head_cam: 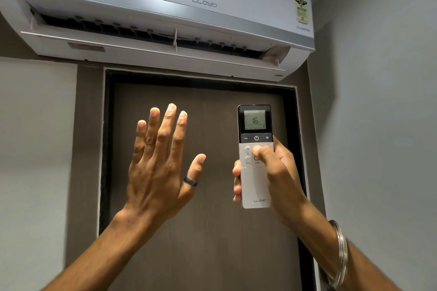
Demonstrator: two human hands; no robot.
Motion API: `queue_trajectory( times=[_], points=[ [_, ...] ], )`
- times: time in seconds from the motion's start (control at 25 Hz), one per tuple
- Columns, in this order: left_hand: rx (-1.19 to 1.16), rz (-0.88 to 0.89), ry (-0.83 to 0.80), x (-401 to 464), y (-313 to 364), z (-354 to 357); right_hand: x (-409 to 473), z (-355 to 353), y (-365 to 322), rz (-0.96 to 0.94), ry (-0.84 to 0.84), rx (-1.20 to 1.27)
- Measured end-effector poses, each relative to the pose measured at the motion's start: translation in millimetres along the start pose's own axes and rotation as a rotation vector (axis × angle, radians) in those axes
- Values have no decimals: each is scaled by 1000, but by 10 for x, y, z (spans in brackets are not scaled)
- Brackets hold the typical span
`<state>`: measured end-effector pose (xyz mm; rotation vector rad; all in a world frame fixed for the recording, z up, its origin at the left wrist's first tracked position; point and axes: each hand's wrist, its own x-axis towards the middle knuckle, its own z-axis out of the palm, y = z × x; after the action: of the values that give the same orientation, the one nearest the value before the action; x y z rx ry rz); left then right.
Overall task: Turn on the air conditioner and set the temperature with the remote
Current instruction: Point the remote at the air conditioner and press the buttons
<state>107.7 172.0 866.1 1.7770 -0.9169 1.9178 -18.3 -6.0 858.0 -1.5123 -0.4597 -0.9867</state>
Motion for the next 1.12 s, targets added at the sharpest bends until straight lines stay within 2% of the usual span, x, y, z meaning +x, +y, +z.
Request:
queue_trajectory(
  times=[0.48,0.76,1.12],
  points=[
    [-7,15,-5,-6,44,-43,-109,-56,-96,59,-32,53],
    [-14,23,-10,-6,75,-57,-126,-102,-120,36,-36,-2],
    [-9,29,-9,22,74,-24,-108,-98,-98,25,-52,73]
  ],
)
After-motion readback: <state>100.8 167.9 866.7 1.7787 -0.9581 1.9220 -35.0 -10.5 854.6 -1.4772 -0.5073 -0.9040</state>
